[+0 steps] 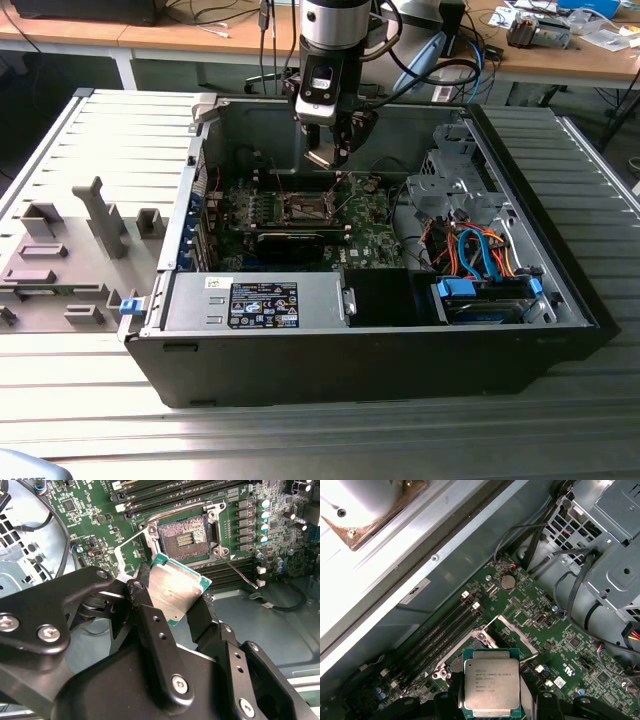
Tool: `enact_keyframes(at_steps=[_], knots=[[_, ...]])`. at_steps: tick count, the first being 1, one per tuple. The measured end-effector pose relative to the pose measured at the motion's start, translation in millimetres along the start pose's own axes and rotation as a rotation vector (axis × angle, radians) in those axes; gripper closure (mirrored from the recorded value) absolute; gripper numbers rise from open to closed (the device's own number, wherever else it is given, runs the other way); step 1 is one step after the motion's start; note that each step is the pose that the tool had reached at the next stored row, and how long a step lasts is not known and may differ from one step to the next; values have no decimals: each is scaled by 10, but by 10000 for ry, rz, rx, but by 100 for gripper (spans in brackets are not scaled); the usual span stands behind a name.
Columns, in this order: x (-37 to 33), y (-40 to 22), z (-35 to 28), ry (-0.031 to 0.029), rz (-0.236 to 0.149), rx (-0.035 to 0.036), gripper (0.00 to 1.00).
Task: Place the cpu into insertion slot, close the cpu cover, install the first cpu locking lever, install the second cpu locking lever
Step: 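Place the cpu into insertion slot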
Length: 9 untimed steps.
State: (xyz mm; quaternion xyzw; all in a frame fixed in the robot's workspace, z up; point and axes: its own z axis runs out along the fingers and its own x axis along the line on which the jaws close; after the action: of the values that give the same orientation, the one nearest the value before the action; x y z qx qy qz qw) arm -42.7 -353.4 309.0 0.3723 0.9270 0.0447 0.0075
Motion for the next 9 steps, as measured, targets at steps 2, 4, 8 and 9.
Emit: enact_keyframes(at_steps=[2,4,8,9], knots=[[0,0,0,-1,16,-1,46],[0,0,0,-2,34,-1,46],[0,0,0,-7,77,-2,46],[0,0,0,-7,84,-2,46]])
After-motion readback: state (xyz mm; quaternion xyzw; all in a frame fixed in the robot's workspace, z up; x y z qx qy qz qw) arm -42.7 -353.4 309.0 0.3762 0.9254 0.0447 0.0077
